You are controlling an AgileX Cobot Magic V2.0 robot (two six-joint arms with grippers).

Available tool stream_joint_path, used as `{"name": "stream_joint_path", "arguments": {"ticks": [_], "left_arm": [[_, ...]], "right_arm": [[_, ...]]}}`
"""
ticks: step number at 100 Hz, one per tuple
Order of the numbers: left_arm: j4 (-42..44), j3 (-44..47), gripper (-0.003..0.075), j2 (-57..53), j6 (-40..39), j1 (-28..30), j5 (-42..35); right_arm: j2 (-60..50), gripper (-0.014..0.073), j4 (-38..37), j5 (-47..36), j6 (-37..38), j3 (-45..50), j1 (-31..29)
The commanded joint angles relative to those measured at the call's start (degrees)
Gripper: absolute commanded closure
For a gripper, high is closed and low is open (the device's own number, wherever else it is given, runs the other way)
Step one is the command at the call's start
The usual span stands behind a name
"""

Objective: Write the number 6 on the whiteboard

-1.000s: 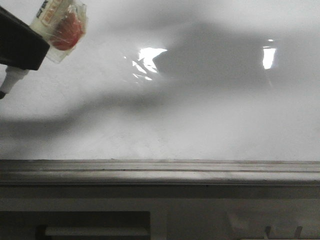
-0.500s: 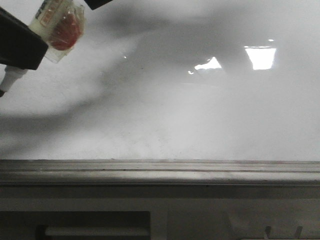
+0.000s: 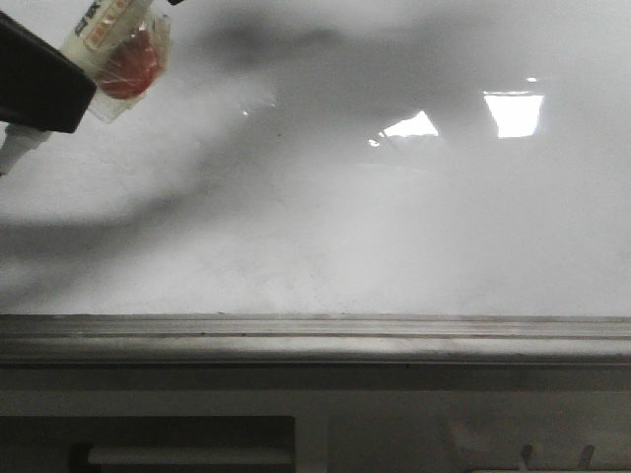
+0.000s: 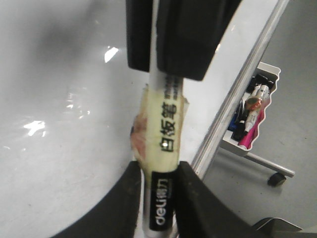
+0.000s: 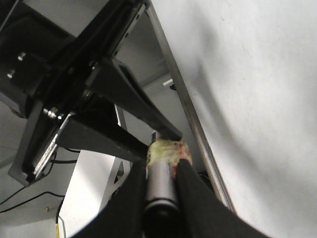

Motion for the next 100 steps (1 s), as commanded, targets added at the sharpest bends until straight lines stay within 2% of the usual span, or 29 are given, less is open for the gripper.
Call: {"name": "stream_joint_path", "arguments": {"ticks": [1, 8, 15, 29, 50, 66, 82, 100], "left_arm": [[-3.27, -1.8, 0.0389, -0.76, -0.06, 0.01, -3.58], [-4.69, -1.8, 0.0254, -0.93, -0.06, 0.95, -5.08], [-6.5, -1.8, 0.0197, -1.84, -0.06, 2.44, -6.5], [-9.3, -1.8, 0.0217, -4.79, -0.18, 7.57, -7.26], [-14.52, 1.25, 0.0281, -10.65, -0.35, 17.58, -7.79], [-17.57, 4.59, 0.0292, -14.15, -0.35, 22.85, -8.04], [-18.42, 5.34, 0.0292, -14.67, -0.35, 23.76, -8.04], [-19.55, 5.34, 0.0292, -14.67, -0.35, 23.76, -8.04]], "right_arm": [[-3.69, 0.0638, 3.48, 0.27, -1.54, -1.29, -0.1], [-5.57, 0.0638, 2.84, -1.71, -1.85, 0.15, -0.1], [-8.49, 0.0638, 1.32, -4.96, -1.85, 2.52, -0.1], [-17.02, 0.0638, -1.3, -15.14, -1.85, 10.91, -0.1], [-34.7, 0.0638, -2.48, -33.99, -1.85, 29.11, -0.1], [-45.23, 0.0638, -2.48, -46.46, -1.85, 39.22, -0.1], [-47.85, 0.0638, -2.48, -54.22, -1.85, 42.51, -0.1], [-44.66, 0.0638, -2.48, -60.43, -1.85, 42.51, -0.1]]}}
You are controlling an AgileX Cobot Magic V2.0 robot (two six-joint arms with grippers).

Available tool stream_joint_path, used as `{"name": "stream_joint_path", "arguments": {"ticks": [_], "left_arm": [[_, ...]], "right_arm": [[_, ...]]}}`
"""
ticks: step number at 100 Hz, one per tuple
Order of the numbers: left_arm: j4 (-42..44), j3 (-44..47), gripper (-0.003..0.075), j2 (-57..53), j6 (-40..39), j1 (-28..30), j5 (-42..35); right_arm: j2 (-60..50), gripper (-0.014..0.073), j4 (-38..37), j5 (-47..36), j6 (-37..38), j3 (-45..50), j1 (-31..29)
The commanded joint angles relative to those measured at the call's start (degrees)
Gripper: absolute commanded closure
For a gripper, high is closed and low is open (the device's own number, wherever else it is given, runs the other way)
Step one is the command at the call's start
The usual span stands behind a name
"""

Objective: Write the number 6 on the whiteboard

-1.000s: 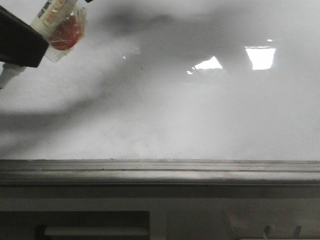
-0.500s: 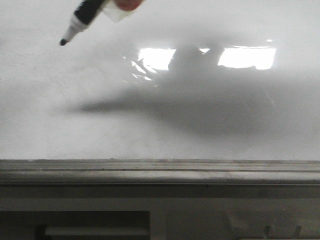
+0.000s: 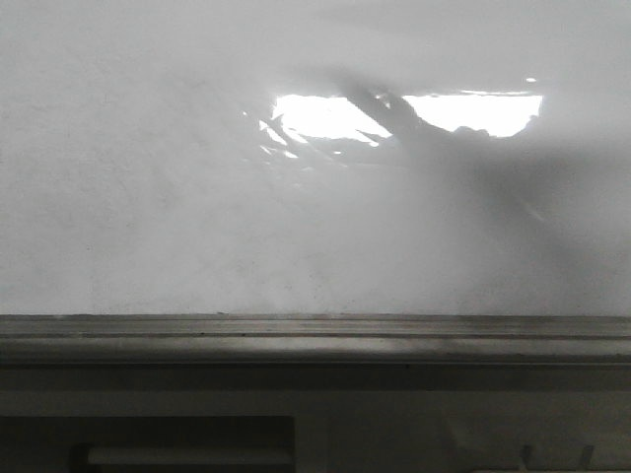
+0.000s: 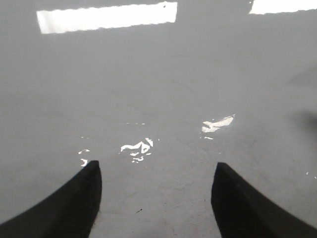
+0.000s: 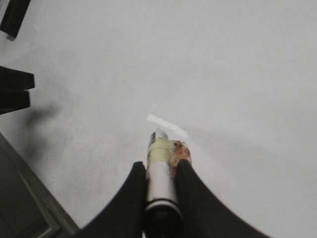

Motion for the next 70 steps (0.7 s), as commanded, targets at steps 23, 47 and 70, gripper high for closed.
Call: {"name": "stream_joint_path", "arguments": {"ticks": [23, 47, 70], "left_arm": [[-2.76, -1.46, 0.0292, -0.23, -0.35, 0.2, -1.29], [-2.76, -1.46, 0.0293, -0.23, -0.35, 0.2, -1.29], [-2.76, -1.46, 0.0292, -0.23, -0.35, 0.2, -1.29]], "right_arm": [[6.07, 0.0638, 1.13, -10.84, -0.6, -1.61, -0.1], [11.05, 0.0638, 1.13, -2.16, -0.6, -1.61, -0.1], [10.66, 0.0638, -0.8, 6.46, -0.03, -1.61, -1.88]]}}
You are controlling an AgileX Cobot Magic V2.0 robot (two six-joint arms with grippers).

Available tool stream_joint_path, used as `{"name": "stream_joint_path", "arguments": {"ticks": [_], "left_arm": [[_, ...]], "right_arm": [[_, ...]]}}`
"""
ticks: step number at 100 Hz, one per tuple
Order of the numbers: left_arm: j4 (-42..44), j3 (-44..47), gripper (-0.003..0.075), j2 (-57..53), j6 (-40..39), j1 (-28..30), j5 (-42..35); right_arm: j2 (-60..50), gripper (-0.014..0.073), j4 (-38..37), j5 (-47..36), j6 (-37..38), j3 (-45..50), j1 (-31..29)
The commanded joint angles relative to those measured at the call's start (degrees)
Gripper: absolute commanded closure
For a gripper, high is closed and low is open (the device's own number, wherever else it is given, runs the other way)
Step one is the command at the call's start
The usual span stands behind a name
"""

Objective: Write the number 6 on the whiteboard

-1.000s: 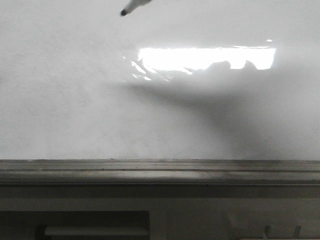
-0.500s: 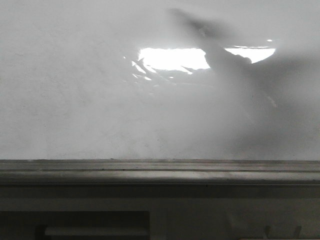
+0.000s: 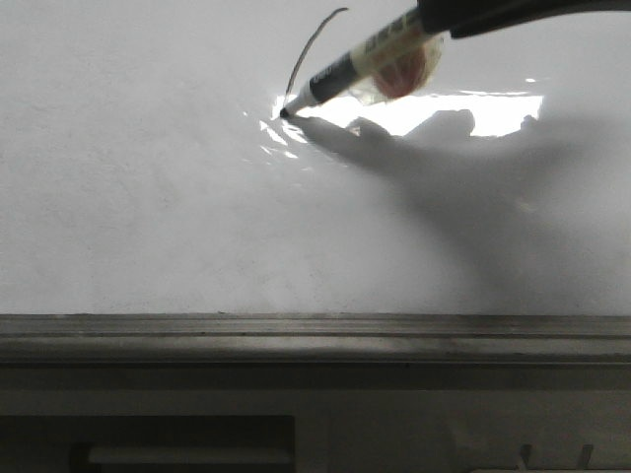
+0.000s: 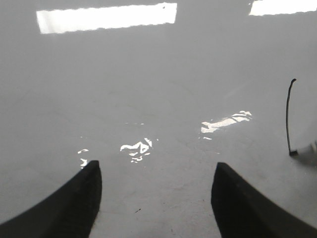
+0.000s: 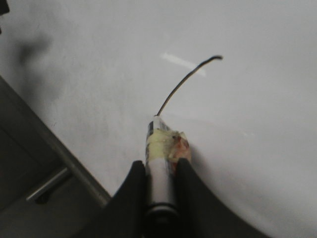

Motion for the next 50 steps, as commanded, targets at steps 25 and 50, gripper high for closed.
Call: {"name": "stream_joint_path", "arguments": {"ticks": [25, 50], "left_arm": [[-2.7, -1.46, 0.0292, -0.23, -0.35, 0.2, -1.1], [-3.99, -1.46, 0.0292, -0.23, -0.35, 0.2, -1.1]], "right_arm": [[-5.11, 0.0638, -2.64, 4.14, 1.05, -1.49, -10.55], [-4.89, 0.0638, 0.38, 2.28, 0.17, -2.81, -11.6]]}}
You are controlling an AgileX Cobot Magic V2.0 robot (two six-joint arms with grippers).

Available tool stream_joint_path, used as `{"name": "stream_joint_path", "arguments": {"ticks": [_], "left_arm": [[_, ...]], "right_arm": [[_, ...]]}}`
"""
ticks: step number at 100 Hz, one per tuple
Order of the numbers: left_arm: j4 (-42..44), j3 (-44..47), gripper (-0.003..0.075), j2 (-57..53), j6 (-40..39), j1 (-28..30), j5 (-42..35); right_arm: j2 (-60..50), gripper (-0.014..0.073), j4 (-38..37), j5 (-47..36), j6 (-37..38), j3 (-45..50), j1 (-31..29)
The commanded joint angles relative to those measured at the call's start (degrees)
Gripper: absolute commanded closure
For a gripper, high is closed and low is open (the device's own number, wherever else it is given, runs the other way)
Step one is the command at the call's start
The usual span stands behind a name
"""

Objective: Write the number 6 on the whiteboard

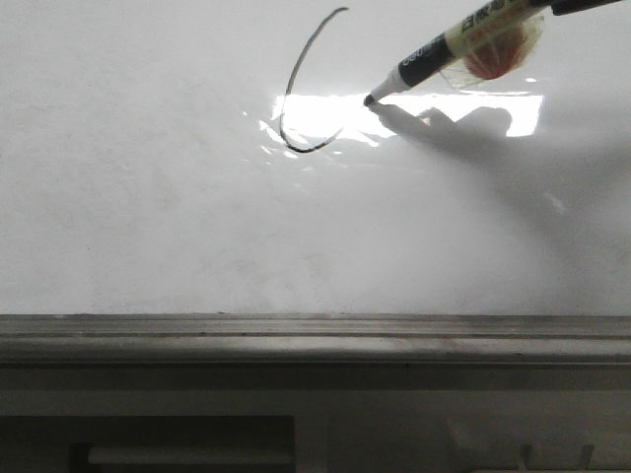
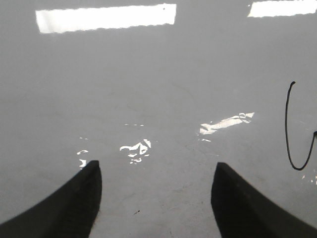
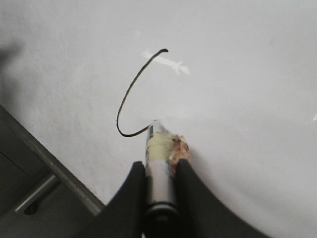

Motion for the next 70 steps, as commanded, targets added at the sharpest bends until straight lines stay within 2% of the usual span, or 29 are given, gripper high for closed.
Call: {"name": "stream_joint_path", "arguments": {"ticks": [1, 36, 43, 54, 70], "left_arm": [[-3.2, -1.46, 0.0292, -0.23, -0.35, 0.2, -1.1], [-3.2, -1.46, 0.0292, -0.23, -0.35, 0.2, -1.1], [-3.2, -1.46, 0.0292, -0.23, -0.35, 0.2, -0.56], [-3.2, -1.46, 0.0293, -0.23, 0.48, -0.16, 2.0], [-3.2, -1.46, 0.0293, -0.13, 3.7, -5.07, 5.77]], "right_arm": [[0.91, 0.0638, 1.15, -5.84, -0.97, -2.54, -0.49], [7.68, 0.0638, 1.28, -5.8, -1.46, -7.96, 6.04], [8.06, 0.0638, 0.56, -2.32, -1.46, -8.77, 7.02], [7.66, 0.0638, -2.22, 7.85, -1.46, -9.9, 7.06], [6.0, 0.0638, -3.66, 11.27, -1.46, -9.9, 7.06]]}}
